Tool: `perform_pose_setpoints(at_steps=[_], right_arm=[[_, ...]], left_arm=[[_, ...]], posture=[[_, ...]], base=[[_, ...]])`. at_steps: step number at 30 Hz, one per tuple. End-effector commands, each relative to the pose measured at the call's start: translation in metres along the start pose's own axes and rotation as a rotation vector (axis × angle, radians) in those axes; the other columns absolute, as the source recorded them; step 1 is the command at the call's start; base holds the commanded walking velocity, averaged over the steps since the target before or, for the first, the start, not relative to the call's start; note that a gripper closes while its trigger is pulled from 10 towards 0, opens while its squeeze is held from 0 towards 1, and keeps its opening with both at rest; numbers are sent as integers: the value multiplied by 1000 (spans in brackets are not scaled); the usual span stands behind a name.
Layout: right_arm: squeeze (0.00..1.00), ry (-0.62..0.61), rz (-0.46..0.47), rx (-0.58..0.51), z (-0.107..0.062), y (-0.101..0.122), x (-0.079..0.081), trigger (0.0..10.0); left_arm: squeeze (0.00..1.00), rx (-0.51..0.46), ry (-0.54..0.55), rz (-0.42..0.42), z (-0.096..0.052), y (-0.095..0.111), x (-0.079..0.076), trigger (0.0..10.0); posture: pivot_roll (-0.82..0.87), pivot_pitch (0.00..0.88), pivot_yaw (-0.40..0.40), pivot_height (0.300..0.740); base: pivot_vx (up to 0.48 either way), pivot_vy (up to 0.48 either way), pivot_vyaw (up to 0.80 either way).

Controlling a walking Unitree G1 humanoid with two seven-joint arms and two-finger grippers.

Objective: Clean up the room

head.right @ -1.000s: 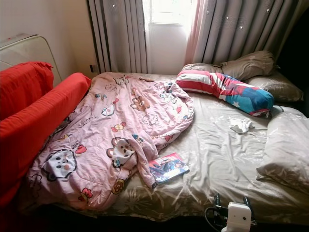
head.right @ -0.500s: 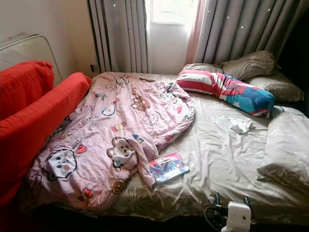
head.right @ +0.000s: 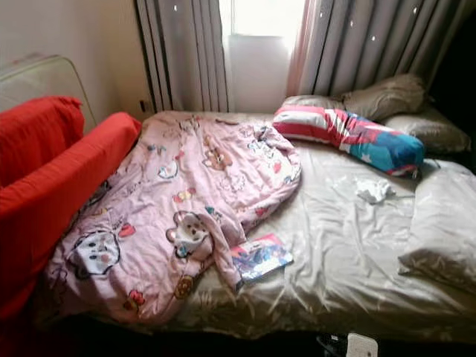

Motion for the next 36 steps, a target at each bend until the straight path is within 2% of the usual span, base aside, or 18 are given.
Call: perform_pose_setpoints(at_steps=[1,6,9,10,13,21,22,23,25,36], right_arm=[[0,5,21,-21,2,6,2,10000],[0,21,23,36,4,1,5,10000],[0,26,-67,294,-12,-43,-4,10000],[0,18,-96,347,-17,-53,-8,10000],[0,-7,-127,415,-26,-67,-16,10000],[0,8,-34,376,-25,-65,-10,10000],[0,10,-32,373,-24,-64,-9,10000],[0,26,-32,368,-22,-61,-4,10000],[0,38,-35,366,-20,-59,-1,10000],[0,41,-53,338,-16,-52,-2,10000]], left_arm=[[0,23,-2,3,-1,-5,1,10000],[0,19,-5,0,-1,-4,1,10000],[0,19,-7,-5,-1,-4,0,10000],[0,18,-6,-7,0,-4,0,10000],[0,19,-6,-10,-1,-4,-1,10000],[0,27,-14,6,-1,-6,-1,10000],[0,28,-17,9,-1,-6,-1,10000],[0,27,-7,11,-1,-5,12,10000],[0,24,-2,10,-2,-3,19,10000],[0,34,4,5,-3,-7,25,10000]], posture=[[43,0,-32,740],[38,0,-32,740],[44,0,-37,740],[45,0,-37,740],[52,0,-35,740],[24,0,-22,740],[26,0,-23,740],[28,0,-26,740],[30,0,-27,740],[32,0,-37,740]], base=[[0,0,0],[0,0,0],[0,0,0],[0,0,0],[0,0,0],[0,0,0],[0,0,0],[0,0,0],[0,0,0],[0,0,0]])
Point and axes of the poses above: a point about 5 cm out from each wrist's last joint towards the gripper, its own z axis pointing out of the wrist towards the gripper, its own y axis along the axis of the wrist's last joint, x = y × z, the point moved 1 cm from there along z, pointing out of the wrist towards the gripper, and after that the axes turned 9 degrees about z, right-handed, at the moved point
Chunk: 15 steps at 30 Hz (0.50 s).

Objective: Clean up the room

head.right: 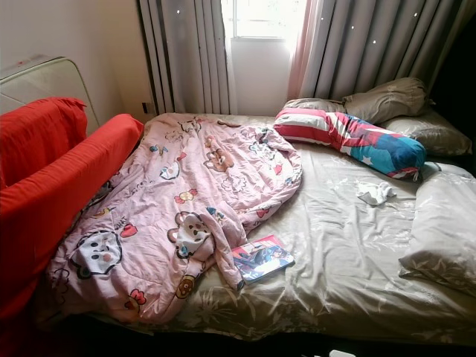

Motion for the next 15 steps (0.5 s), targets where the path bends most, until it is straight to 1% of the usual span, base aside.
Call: perform_pose_setpoints(at_steps=[1,5,7,8,9,15], right_arm=[[0,-8,-3,6,-1,-2,-3,10000],[0,-7,-21,12,-1,-4,-2,10000],[0,-5,-29,10,-1,-4,-2,10000],[0,-7,-16,13,-1,-5,-3,10000],[0,-11,1,14,-1,-5,-3,10000],[0,-6,2,12,-1,-5,-3,10000]], left_arm=[[0,38,-3,-12,-2,-9,1,10000],[0,38,-5,-12,-2,-8,1,10000],[0,37,-5,-13,-2,-8,2,10000],[0,36,-5,-13,-2,-8,2,10000],[0,36,-6,-13,-1,-7,2,10000],[0,35,-7,-11,-1,-7,1,10000]], posture=[[32,0,-37,740],[33,0,-38,740],[30,0,-36,740],[30,0,-37,740],[29,0,-37,740],[31,0,-37,740]], base=[[0,0,0],[0,0,0],[0,0,706],[0,-255,644],[0,-251,0],[0,-270,0]])
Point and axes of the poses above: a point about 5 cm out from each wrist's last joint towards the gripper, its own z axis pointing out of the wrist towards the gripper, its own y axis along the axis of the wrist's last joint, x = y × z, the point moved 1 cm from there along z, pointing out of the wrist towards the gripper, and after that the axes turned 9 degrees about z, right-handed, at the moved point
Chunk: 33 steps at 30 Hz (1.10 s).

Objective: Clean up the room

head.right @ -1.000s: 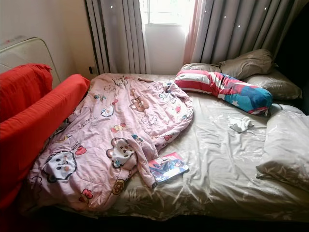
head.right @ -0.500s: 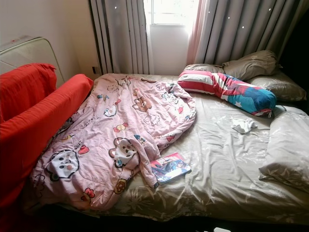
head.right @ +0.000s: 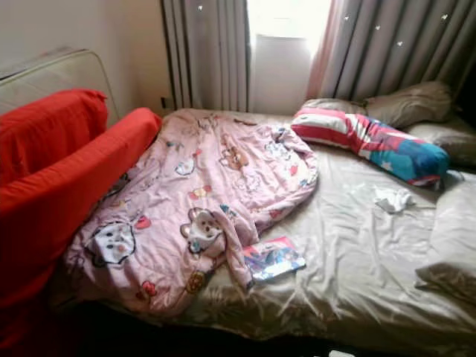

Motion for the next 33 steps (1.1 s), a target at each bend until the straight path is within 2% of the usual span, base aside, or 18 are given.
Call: perform_pose_setpoints(at_steps=[1,13,16,33], right_arm=[[0,-10,14,9,-1,-4,-4,10000],[0,22,-20,18,-1,-5,0,10000],[0,15,-34,12,-1,-5,-1,10000],[0,9,3,7,-1,-3,-2,10000]], left_arm=[[0,9,-4,-5,0,-2,1,10000],[0,14,-7,4,-1,-3,1,10000],[0,13,-10,6,-1,-3,0,10000],[0,14,-21,14,-1,-4,-1,10000]], posture=[[33,0,-38,740],[39,0,-37,740],[38,0,-38,740],[34,0,-37,740]], base=[[0,-300,0],[0,-304,0],[0,-307,740],[0,-308,0]])
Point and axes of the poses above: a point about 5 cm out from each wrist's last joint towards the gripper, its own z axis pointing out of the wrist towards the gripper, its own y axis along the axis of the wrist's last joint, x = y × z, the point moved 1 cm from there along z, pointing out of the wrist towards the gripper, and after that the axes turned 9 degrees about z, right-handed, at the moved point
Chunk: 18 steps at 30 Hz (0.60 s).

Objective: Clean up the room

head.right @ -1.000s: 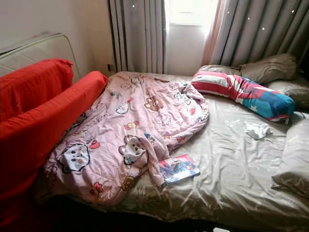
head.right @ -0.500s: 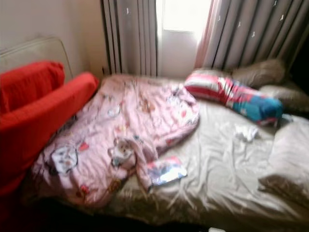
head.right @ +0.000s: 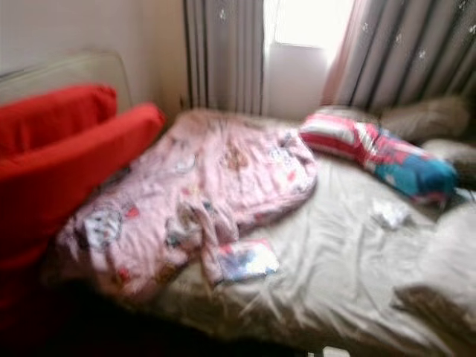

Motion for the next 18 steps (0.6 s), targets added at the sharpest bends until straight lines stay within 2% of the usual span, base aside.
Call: perform_pose_setpoints(at_steps=[1,18], right_arm=[[0,12,14,-6,1,2,7,10000],[0,9,22,-13,1,3,6,10000]], left_arm=[[0,17,14,10,-2,-5,7,10000],[0,17,12,6,-2,-5,6,10000]], posture=[[34,0,-37,740],[34,0,-36,740]], base=[[0,-307,0],[0,-309,0]])
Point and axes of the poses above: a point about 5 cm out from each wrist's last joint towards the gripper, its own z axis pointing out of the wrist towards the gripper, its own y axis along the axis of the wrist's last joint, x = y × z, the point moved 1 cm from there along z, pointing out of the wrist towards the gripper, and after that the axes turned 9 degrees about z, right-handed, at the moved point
